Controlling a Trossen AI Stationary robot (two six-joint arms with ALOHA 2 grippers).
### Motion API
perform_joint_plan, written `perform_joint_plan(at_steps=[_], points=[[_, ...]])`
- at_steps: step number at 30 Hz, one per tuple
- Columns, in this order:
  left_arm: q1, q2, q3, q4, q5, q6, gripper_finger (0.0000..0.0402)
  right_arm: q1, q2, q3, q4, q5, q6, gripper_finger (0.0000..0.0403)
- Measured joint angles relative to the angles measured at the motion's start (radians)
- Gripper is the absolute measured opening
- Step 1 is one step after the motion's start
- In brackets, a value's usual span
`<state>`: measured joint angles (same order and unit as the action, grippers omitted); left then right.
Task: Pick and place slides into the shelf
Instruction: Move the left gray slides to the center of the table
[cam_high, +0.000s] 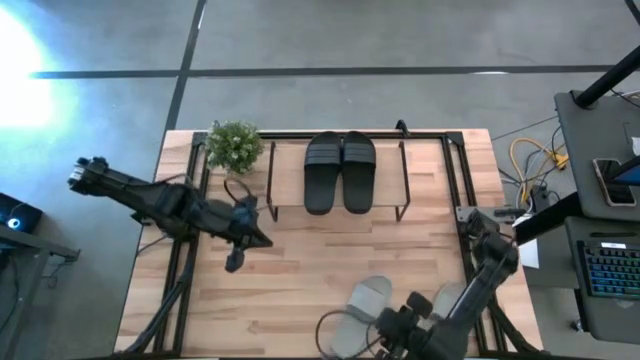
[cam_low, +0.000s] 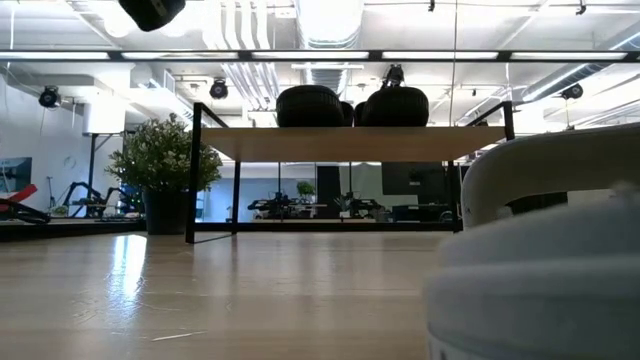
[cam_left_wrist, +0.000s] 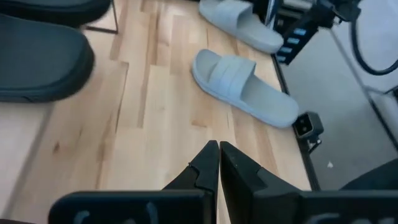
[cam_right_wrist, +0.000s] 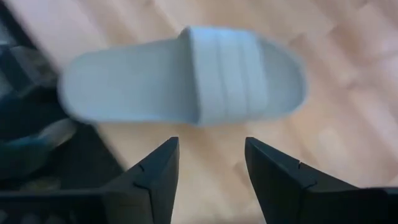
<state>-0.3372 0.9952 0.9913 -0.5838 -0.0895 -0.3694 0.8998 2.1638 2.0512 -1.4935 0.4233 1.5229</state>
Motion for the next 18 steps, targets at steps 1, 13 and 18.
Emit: perform_joint_plan(at_steps=[1, 13, 18], points=[[-0.019, 0.01, -0.001, 0.0, -0.012, -0.02, 0.0, 0.007, 0.031, 0.031, -0.034, 0.036, 0.014, 0.0176], [-0.181, 0.137, -0.002, -0.043, -0.077, -0.097, 0.0, 0.022, 0.331, 0.288, -0.076, 0.154, -0.039, 0.0176], [-0.206, 0.16, -0.003, -0.093, -0.076, -0.097, 0.0, -0.001, 0.328, 0.302, -0.078, 0.157, 0.025, 0.0176]])
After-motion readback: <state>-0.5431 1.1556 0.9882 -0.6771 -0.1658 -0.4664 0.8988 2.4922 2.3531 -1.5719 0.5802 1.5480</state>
